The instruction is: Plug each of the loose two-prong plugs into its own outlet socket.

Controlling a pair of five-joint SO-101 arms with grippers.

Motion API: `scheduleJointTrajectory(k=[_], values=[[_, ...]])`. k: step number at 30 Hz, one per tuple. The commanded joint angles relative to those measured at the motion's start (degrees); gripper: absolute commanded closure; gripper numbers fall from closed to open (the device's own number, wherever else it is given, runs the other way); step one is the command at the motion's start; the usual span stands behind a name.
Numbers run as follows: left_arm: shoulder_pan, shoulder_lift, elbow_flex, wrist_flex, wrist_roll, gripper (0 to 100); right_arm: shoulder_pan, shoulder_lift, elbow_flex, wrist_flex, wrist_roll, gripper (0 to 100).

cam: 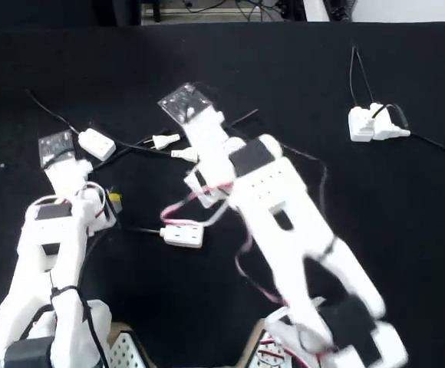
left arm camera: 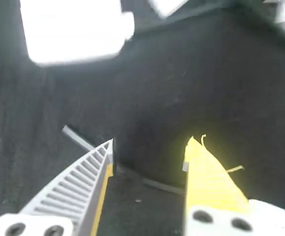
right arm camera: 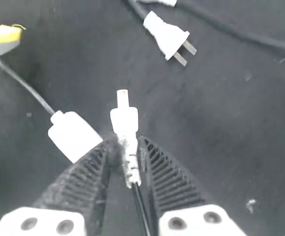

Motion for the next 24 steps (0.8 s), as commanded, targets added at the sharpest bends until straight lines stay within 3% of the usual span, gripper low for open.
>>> scheduleJointTrajectory(k=[1,6,15,24], values=[[5.32,-6.51,-7.25,4.92,0.53,77,-1.58,-14.81,13.23,-11.34,-0.44,98.8],[10.42,-18.20,-3.74,2.90,4.13,77,-6.59,-28.00,28.62,-24.88,-0.44,98.8],[13.93,-40.88,9.27,-1.05,4.48,77,-13.54,-30.02,32.22,-28.48,-6.24,98.8],[16.66,-49.93,14.37,-0.97,4.04,77,-15.65,-30.11,34.86,-31.65,-7.74,98.8]])
